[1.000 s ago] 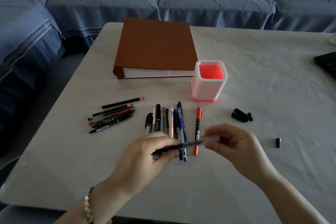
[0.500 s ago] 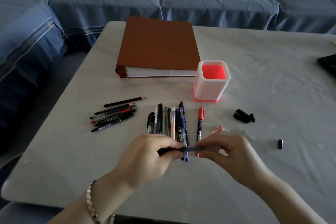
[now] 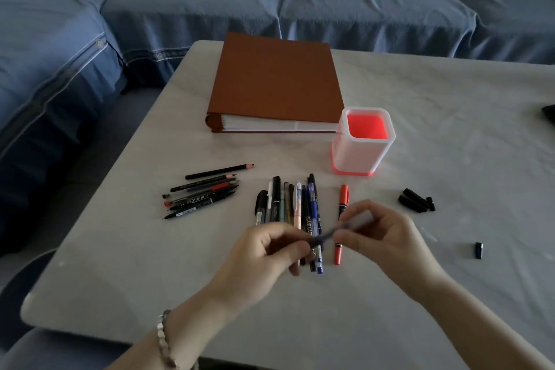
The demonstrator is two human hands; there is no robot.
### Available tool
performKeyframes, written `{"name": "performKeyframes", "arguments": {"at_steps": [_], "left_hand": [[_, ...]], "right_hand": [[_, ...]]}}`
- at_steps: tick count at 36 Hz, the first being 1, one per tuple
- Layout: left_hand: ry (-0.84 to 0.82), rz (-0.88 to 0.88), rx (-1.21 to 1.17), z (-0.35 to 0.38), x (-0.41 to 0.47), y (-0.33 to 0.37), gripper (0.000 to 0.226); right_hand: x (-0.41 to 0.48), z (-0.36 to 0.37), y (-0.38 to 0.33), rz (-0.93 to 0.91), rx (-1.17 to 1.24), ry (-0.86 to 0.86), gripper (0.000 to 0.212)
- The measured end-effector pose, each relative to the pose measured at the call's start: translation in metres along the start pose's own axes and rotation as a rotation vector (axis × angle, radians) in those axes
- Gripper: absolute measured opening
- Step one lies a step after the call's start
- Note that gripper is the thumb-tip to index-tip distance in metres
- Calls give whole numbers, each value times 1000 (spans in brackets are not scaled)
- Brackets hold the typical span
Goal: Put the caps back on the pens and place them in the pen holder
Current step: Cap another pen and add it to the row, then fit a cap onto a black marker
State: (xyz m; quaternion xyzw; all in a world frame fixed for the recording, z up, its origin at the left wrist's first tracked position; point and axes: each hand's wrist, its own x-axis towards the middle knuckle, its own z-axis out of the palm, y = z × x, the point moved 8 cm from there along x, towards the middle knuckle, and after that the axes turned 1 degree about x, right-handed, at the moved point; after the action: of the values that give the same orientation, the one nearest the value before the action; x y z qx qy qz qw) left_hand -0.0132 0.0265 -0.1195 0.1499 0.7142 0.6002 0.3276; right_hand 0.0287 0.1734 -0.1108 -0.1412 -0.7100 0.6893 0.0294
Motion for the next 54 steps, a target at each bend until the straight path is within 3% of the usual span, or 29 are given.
{"name": "performKeyframes", "arguments": {"at_steps": [3,5,8,10,17,24,31,35,41,49,54], "left_hand": [[82,108,294,-16,5,-1,13],[196,201,553,-38,7,-1,16],[463,280,902,-85,10,-6,28],[560,210,1030,-110,14,-18,29],[588,73,1240,-129,21,-43,24],[567,-24,1246,-136,29,-53,23],[448,25,1258,-111,29,-46,15],[434,124,1043,-83,26,-24,12],[342,286,904,-43,21,7,12],[322,305,788,-26,13,20,27],[292,293,772,-21,7,23,25]], "right_hand": [[4,-3,18,72,249,53,3],[6,-12,22,72,231,131,10],[11,-34,24,37,55,289,13],[18,-42,26,12,-39,323,18],[47,-26,38,14,-483,242,20],[53,-9,52,69,-619,184,49],[33,-42,51,15,-782,222,23],[25,-87,54,65,-869,342,24],[28,-146,47,120,-1012,523,26],[56,-158,65,259,-1132,375,25],[59,-151,63,238,-1177,360,20]]}}
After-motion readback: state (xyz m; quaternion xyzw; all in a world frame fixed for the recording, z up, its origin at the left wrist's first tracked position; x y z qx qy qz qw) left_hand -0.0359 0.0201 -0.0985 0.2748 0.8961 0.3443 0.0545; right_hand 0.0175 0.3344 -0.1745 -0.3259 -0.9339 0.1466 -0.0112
